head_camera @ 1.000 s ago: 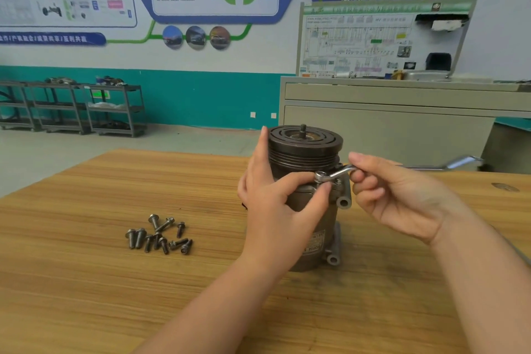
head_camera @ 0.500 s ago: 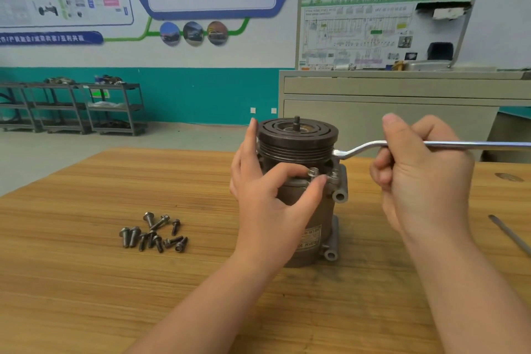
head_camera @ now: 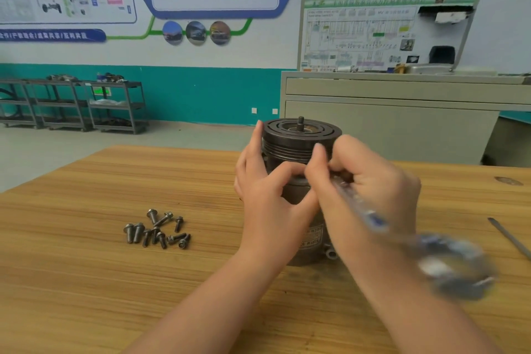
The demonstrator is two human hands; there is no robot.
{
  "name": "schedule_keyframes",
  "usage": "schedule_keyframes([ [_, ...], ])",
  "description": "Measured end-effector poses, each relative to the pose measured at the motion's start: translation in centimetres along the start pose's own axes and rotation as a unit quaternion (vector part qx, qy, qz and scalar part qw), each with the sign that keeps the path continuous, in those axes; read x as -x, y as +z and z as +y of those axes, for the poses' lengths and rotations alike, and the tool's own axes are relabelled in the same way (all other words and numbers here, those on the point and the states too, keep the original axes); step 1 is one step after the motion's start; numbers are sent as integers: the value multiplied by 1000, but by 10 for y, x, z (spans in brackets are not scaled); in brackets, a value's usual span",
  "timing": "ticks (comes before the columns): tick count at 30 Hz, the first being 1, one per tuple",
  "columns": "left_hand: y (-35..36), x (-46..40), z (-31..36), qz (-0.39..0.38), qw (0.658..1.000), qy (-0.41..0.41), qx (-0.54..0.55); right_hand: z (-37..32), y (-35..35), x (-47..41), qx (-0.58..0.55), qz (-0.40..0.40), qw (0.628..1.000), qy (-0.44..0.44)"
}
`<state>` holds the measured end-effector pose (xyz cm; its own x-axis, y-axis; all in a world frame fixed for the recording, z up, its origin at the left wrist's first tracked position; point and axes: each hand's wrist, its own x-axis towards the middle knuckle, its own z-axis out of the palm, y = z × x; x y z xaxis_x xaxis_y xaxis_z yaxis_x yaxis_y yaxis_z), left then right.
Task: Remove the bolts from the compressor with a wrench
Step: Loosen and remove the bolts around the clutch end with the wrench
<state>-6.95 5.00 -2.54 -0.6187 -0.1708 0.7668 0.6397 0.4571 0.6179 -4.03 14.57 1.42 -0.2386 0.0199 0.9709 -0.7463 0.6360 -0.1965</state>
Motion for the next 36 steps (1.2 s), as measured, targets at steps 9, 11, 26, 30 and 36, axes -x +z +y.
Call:
schedule_keyframes([
  [9, 1, 0, -4, 16, 1000, 2, -10, 24, 0, 4, -209, 38, 962, 174],
  [11, 1, 0, -4, 15, 1000, 2, -2, 36, -5, -2, -292, 22, 917, 271],
  [26, 3, 0, -4, 15, 1000, 5, -7, 35, -10, -16, -228, 45, 934, 272],
  [30, 4, 0, -5, 26, 1000, 12, -9, 18, -6, -7, -85, 45, 987, 132],
  [36, 2, 0, -4, -8, 1000, -10, 3, 0, 5, 5, 18, 20, 999, -36],
])
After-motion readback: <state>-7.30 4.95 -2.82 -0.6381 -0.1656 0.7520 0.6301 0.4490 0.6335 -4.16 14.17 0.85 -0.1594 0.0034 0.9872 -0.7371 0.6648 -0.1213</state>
